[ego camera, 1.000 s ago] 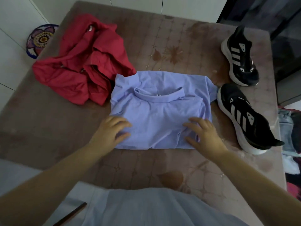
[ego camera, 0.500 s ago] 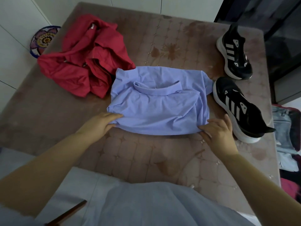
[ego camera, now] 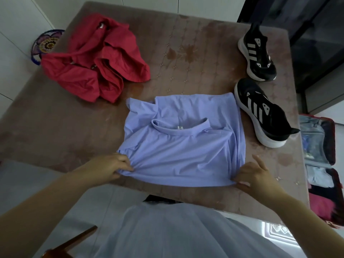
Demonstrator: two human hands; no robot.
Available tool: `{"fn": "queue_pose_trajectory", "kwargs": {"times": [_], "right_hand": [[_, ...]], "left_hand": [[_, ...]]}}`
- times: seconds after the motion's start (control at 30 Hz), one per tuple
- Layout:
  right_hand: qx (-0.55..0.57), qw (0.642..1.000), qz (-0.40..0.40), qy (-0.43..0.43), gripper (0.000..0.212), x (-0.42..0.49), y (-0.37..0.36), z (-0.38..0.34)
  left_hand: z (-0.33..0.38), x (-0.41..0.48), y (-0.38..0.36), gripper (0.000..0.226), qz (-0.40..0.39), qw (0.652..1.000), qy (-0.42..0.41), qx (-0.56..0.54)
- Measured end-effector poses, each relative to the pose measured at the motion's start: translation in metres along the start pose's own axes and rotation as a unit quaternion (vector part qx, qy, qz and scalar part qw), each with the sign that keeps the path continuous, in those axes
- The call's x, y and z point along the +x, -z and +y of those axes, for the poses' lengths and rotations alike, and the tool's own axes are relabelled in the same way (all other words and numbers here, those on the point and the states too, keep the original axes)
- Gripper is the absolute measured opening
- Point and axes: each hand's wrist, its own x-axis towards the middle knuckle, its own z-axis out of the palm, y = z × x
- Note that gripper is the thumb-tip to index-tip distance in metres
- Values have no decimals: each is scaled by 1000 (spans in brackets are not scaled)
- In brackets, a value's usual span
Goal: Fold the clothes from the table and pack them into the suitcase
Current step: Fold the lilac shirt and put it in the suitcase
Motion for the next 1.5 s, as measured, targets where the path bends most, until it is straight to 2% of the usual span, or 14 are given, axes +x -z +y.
{"fn": "queue_pose_trajectory", "kwargs": {"times": [0.07, 0.17, 0.37, 0.5, 0.6, 0.67, 0.7, 0.87, 0.97, 1.1, 1.2, 1.3, 1.4, 1.5], "right_hand": [[60, 997, -8, -39, 53, -7, 3, -9], [163, 979, -10, -123, 44, 8, 15, -17], [165, 969, 21, -185, 31, 91, 13, -9], [198, 941, -60, -270, 59, 138, 1, -6], [198, 933, -109, -281, 51, 155, -8, -1], [171, 944, -119, -256, 19, 157, -9, 0], [162, 949, -119, -244, 19, 157, -8, 0], [194, 952, -123, -204, 41, 160, -3, 12], [228, 946, -154, -169, 23, 163, -2, 20], [275, 927, -182, -176, 57, 170, -4, 16], [290, 919, -167, -209, 71, 175, -9, 17], [283, 921, -140, -228, 41, 177, -6, 14], [275, 927, -128, -221, 38, 177, -7, 13], [261, 928, -130, -232, 14, 172, -13, 14]], "left_hand": [[1, -1, -1, 30, -10, 1000, -15, -26], [11, 9, 19, 51, -36, 991, 76, -105], [12, 66, 53, 24, 215, 958, 173, -77], [-13, 103, 44, 58, 118, 955, 270, -25], [-26, 121, 44, 64, 182, 904, 376, -89], [-33, 128, 51, 66, 269, 857, 384, -214], [-38, 130, 53, 64, 276, 845, 371, -267], [-61, 137, 72, 9, 150, 910, 322, -212], [-72, 137, 101, 11, 168, 905, 280, -273], [-91, 132, 131, 15, 141, 881, 259, -370], [-105, 131, 138, 21, 77, 900, 273, -330], [-112, 134, 136, 32, 42, 940, 310, -139], [-98, 139, 125, 66, 73, 936, 339, 61], [-56, 142, 98, 58, 127, 967, 219, -6]]}}
